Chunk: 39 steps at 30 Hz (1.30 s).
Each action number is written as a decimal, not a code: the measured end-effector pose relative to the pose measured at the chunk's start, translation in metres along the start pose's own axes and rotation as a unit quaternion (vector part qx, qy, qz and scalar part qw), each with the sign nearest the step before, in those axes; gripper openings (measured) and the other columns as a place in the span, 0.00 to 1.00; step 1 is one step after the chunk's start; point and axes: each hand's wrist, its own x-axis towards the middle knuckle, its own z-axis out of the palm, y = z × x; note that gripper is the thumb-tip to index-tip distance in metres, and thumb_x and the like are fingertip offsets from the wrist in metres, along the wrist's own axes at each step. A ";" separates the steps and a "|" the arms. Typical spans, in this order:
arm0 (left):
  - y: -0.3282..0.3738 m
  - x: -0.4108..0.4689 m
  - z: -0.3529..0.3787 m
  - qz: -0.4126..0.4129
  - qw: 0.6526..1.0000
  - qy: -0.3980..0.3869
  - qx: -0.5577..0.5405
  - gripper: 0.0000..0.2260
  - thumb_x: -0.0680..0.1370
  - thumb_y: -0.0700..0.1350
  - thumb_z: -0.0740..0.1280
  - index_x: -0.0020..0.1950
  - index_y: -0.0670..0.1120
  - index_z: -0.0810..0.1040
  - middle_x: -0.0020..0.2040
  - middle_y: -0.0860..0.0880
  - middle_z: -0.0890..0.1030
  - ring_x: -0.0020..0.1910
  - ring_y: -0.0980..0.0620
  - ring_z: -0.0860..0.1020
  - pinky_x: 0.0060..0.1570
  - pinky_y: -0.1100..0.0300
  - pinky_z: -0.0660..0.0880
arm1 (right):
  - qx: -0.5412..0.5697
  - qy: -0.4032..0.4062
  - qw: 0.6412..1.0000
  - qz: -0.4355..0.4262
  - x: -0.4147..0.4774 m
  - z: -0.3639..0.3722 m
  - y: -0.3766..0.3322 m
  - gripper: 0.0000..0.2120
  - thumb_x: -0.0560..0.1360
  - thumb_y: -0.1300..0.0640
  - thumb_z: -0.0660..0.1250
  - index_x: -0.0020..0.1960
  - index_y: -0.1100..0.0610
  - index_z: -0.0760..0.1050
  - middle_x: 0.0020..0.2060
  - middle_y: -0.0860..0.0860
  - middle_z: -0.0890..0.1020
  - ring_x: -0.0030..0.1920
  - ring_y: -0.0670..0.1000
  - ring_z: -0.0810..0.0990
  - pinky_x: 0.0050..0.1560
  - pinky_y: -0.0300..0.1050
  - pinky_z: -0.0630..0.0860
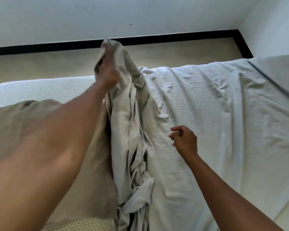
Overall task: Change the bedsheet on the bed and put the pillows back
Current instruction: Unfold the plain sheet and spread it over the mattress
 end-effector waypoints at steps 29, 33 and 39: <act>-0.060 -0.480 0.088 0.416 0.756 -0.401 0.307 0.05 0.71 0.49 0.73 0.37 0.50 0.80 0.35 0.49 0.80 0.35 0.46 0.78 0.40 0.55 0.74 | -0.307 -0.261 0.915 -0.025 -0.236 -0.023 0.230 0.15 0.76 0.53 0.64 0.60 0.54 0.79 0.54 0.52 0.84 0.57 0.54 0.81 0.55 0.43 0.74; -0.140 -0.571 0.052 0.127 0.639 -0.602 0.461 0.15 0.81 0.50 0.61 0.64 0.46 0.79 0.61 0.46 0.82 0.59 0.44 0.81 0.58 0.50 0.78 | -0.320 -0.327 0.889 -0.022 -0.305 -0.035 0.277 0.18 0.77 0.54 0.66 0.66 0.56 0.76 0.61 0.52 0.80 0.64 0.54 0.76 0.61 0.42 0.70; -0.152 -0.602 0.008 -0.143 0.804 -0.503 0.283 0.21 0.85 0.56 0.56 0.62 0.41 0.80 0.62 0.41 0.82 0.57 0.43 0.81 0.54 0.56 0.76 | -0.242 -0.248 0.938 -0.026 -0.348 -0.044 0.283 0.12 0.77 0.55 0.67 0.60 0.53 0.78 0.56 0.50 0.82 0.58 0.50 0.80 0.58 0.44 0.76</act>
